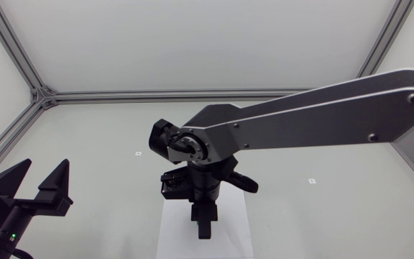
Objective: Pick up the orange 2x2 brick with the right arm and stack it on top of the green 2x2 brick in the center
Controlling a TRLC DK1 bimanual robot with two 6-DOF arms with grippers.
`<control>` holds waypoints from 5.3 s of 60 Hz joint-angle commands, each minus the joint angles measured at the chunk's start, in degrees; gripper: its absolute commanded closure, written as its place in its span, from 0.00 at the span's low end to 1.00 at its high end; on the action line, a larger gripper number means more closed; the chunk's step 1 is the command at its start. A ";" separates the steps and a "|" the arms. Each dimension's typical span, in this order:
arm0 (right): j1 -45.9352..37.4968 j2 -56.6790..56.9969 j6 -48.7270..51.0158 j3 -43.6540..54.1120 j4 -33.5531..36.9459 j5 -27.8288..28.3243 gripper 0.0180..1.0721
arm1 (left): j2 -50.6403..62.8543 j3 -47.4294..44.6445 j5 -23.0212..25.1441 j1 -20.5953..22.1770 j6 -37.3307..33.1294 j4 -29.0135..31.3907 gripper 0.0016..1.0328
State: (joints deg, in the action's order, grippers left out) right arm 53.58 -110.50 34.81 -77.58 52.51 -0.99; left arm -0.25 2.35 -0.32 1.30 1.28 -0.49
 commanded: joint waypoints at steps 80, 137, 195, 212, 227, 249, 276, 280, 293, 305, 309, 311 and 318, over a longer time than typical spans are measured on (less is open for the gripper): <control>-0.67 -4.90 0.79 0.06 1.45 0.64 0.94 | -0.45 -2.35 0.23 -0.42 -0.75 0.84 0.04; -1.11 -6.84 1.23 4.28 0.31 -1.11 0.94 | -0.45 -2.35 0.23 -0.42 -0.75 0.84 0.04; -2.25 -7.89 2.28 3.05 -0.92 0.38 0.92 | -0.45 -2.35 0.23 -0.42 -0.75 0.84 0.04; -2.17 -5.96 1.93 3.23 -0.39 0.38 0.82 | -0.45 -2.35 0.23 -0.42 -0.75 0.84 0.04; -1.90 -4.99 1.58 3.31 -0.30 0.38 0.76 | -0.45 -2.35 0.23 -0.42 -0.75 0.76 0.04; -1.55 -4.81 1.58 3.40 -0.30 0.12 0.47 | -0.45 -2.35 0.23 -0.33 -0.75 0.84 0.04; -1.90 -5.34 0.96 2.17 -1.53 0.03 0.31 | -0.45 -2.35 0.23 -0.42 -0.75 0.84 0.04; -1.99 -5.17 0.96 2.08 -1.80 0.03 0.32 | -0.45 -2.35 0.23 -0.42 -0.75 0.84 0.04; -2.08 -4.46 1.05 2.17 -2.94 0.20 0.44 | -0.45 -2.35 0.23 -0.42 -0.75 0.76 0.04; -1.99 -4.11 1.32 2.26 -3.56 0.56 0.58 | -0.45 -2.35 0.23 -0.42 -0.75 0.76 0.04; -1.99 -4.02 1.49 2.35 -3.64 0.56 0.58 | -0.45 -2.35 0.32 -0.42 -0.75 0.84 0.04; -1.99 -3.85 1.49 2.35 -3.82 0.64 0.58 | -0.45 -2.35 0.23 -0.42 -0.75 0.84 0.04; -1.73 -3.50 1.84 2.35 -3.91 0.73 0.58 | -0.45 -2.35 0.23 -0.42 -0.75 0.84 0.04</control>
State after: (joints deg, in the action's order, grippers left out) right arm 51.96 -114.45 36.25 -75.26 48.99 -0.43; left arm -0.25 2.35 -0.32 1.28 1.28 -0.49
